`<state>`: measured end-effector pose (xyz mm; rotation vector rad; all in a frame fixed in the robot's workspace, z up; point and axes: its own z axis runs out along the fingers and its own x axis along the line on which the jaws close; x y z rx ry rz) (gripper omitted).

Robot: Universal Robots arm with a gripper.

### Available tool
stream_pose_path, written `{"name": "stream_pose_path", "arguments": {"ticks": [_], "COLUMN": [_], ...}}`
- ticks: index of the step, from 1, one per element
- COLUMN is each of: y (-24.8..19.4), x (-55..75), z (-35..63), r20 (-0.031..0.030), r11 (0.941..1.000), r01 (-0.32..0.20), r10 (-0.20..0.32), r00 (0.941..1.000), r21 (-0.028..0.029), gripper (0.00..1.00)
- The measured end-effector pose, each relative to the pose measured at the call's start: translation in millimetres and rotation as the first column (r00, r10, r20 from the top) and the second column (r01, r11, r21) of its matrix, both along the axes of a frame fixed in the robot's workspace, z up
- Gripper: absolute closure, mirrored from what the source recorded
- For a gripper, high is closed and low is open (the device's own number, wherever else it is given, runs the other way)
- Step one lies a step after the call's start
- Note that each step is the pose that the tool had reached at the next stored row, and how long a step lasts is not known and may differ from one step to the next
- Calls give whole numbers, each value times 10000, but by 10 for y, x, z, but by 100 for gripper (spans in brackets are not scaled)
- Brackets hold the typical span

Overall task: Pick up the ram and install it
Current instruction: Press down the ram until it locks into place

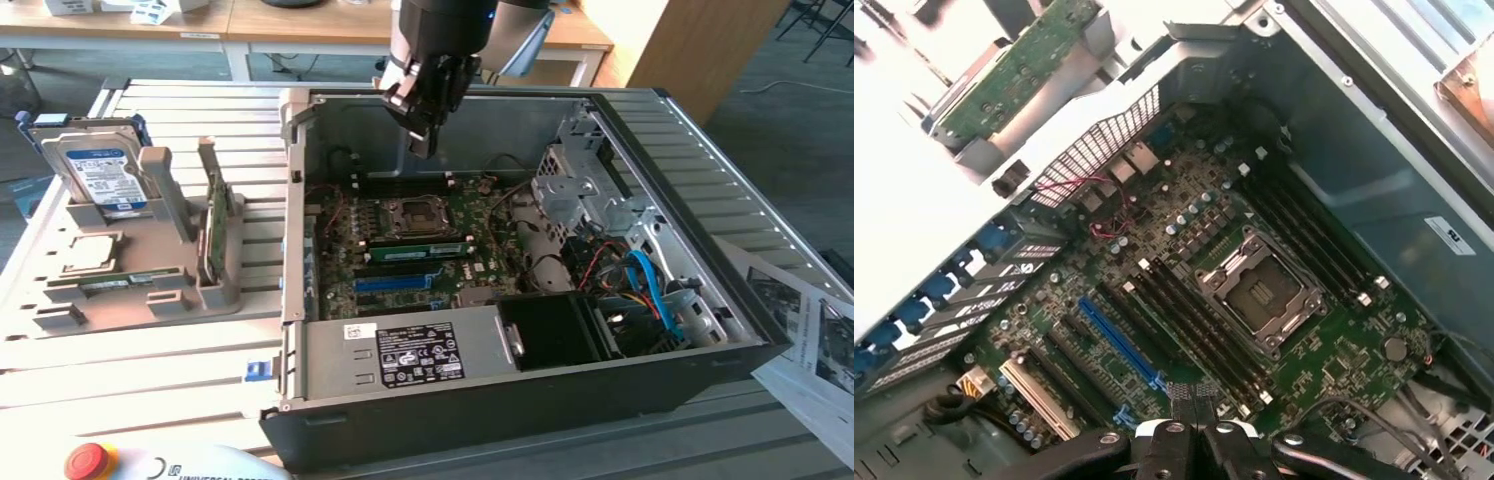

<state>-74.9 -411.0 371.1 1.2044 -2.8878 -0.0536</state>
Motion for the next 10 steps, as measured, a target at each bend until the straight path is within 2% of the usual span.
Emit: {"name": "stream_pose_path", "arguments": {"ticks": [5,10], "y": [0,0], "x": [0,0], "z": [-1,-3], "r20": [0,0], "r11": [9980,9916], "r01": [640,1293], "r10": [-640,-1293], "r00": [9980,9916], "r21": [0,0], "gripper": [89,89]}}
